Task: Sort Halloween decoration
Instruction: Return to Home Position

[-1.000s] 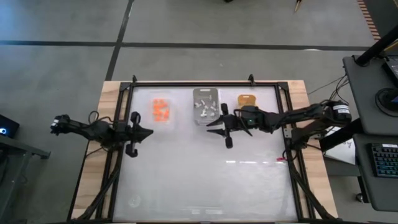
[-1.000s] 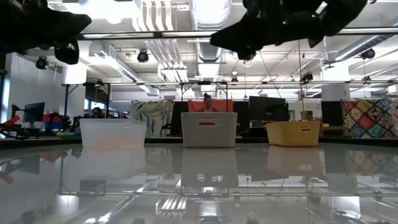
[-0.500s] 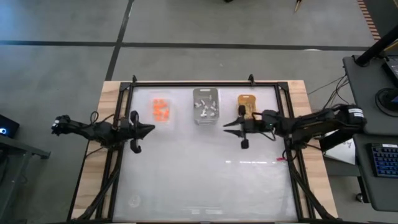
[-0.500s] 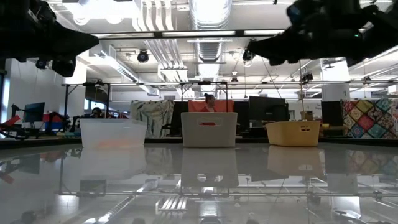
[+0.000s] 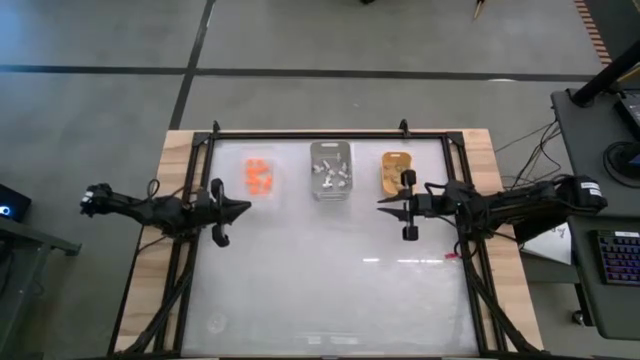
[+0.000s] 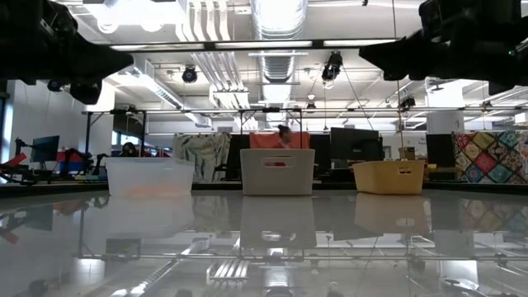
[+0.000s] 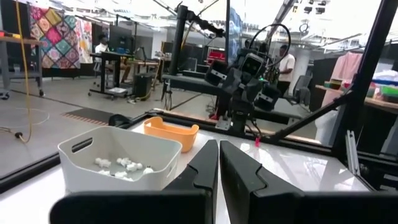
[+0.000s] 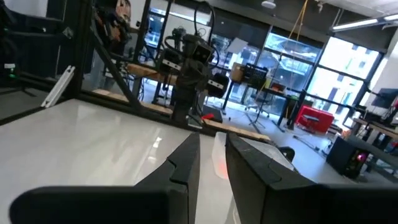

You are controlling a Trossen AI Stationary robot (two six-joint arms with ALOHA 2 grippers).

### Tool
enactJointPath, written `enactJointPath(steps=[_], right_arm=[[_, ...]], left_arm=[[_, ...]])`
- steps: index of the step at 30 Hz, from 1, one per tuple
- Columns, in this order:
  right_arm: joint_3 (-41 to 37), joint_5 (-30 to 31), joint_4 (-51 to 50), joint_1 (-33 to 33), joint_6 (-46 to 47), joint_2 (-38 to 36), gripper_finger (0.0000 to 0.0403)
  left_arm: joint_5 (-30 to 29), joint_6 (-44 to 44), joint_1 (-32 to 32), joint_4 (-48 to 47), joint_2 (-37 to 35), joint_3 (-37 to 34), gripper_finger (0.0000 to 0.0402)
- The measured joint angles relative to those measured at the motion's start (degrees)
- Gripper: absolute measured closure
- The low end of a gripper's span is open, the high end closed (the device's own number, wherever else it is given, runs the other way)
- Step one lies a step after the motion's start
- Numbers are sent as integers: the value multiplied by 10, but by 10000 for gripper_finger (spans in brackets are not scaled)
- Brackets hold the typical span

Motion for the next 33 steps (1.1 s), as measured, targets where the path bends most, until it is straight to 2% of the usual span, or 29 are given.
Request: enactJointPath(steps=[4,7,8,10,12,13,17,21,27,33], right_arm=[[0,16,-28,0,-34,-2,329],[0,42,-41,0,55,-6,326],[-2,63,-38,-1,104,-7,325],[-10,148,-40,-1,185,-10,326],[-23,242,-44,12,225,-7,328],[-31,261,-42,18,229,-8,329],[-73,269,-36,20,248,-38,329],[-75,280,-141,16,254,-112,323],[-75,281,-318,17,219,-281,319],[-75,281,-441,30,224,-396,327]], left_arm=[[0,0,0,0,9,0,402],[0,0,0,0,16,0,402],[0,0,0,-1,18,0,402],[0,0,0,0,23,1,402],[0,0,0,0,27,1,402],[0,0,0,0,29,1,402],[-1,0,0,0,39,1,402],[-1,0,0,-1,50,1,402],[-1,0,0,-3,66,1,402],[0,0,0,-4,81,1,402]])
